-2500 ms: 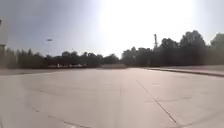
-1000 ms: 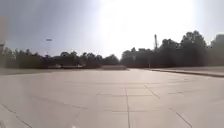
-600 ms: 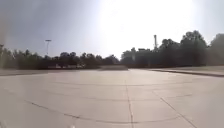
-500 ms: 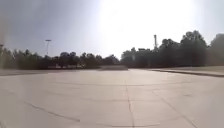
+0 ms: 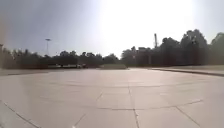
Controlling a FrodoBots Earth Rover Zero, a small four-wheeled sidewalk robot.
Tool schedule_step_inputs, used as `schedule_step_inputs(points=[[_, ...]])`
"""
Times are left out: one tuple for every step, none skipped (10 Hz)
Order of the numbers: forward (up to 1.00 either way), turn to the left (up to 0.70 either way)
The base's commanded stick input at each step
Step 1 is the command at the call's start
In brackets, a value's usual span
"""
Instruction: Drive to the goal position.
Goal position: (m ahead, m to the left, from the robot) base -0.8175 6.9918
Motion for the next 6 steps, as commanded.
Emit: schedule_step_inputs(points=[[0.70,0.00],[0.70,0.02],[0.70,0.29],[0.70,0.35],[0.70,0.35],[0.70,0.35]])
